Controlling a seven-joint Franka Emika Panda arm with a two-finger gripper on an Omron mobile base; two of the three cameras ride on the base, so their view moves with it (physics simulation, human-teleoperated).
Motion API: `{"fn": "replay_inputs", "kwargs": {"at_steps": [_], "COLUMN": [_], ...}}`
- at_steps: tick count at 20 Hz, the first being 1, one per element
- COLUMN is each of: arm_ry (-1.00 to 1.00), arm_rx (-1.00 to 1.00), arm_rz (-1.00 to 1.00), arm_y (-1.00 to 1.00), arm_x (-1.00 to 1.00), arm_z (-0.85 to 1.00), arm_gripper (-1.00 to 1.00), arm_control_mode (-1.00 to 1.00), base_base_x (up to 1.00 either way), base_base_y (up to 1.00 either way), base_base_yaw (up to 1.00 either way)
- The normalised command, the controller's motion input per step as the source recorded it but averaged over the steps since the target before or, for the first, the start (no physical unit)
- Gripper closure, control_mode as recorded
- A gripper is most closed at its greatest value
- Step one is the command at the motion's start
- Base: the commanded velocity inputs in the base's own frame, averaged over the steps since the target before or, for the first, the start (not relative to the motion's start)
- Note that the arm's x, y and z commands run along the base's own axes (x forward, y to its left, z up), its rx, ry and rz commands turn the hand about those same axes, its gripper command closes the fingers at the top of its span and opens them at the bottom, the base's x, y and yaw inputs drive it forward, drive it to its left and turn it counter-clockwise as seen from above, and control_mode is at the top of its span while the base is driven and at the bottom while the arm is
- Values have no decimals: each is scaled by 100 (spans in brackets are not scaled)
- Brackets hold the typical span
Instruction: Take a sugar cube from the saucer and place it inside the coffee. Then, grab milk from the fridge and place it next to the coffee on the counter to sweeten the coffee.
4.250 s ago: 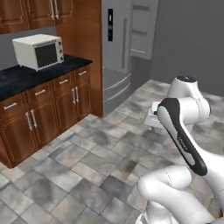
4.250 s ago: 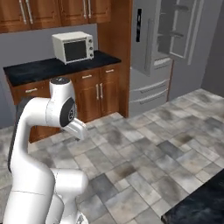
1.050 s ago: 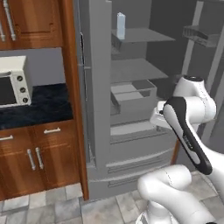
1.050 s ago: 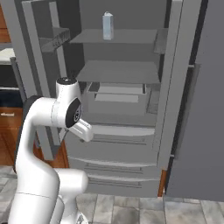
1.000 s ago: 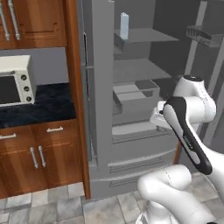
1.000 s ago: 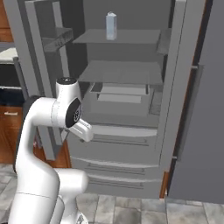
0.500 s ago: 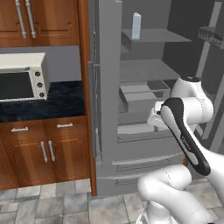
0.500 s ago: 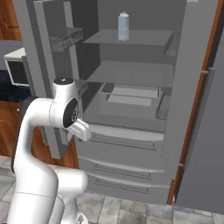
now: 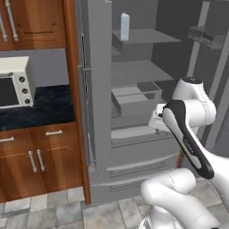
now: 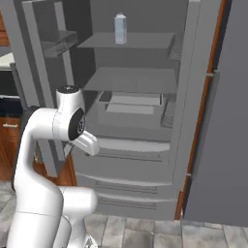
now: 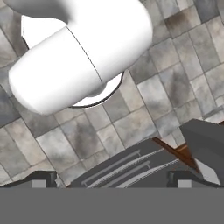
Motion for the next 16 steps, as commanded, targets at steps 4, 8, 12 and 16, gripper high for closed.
{"fn": "replay_inputs", "kwargs": {"at_steps": [4,8,12,16], "arm_ry": [0,0,0,0], "arm_rx": [0,0,0,0], "arm_rz": [0,0,0,0], "arm_y": [0,0,0,0], "arm_x": [0,0,0,0], "arm_z": [0,0,0,0], "arm_gripper": [-100,-100,-100,-100], "arm_control_mode": [100,100,100,100], "base_base_x": [40,81,98,80], "base_base_y": [-6,16,19,8], "base_base_yaw": [-48,-32,-14,-1]}}
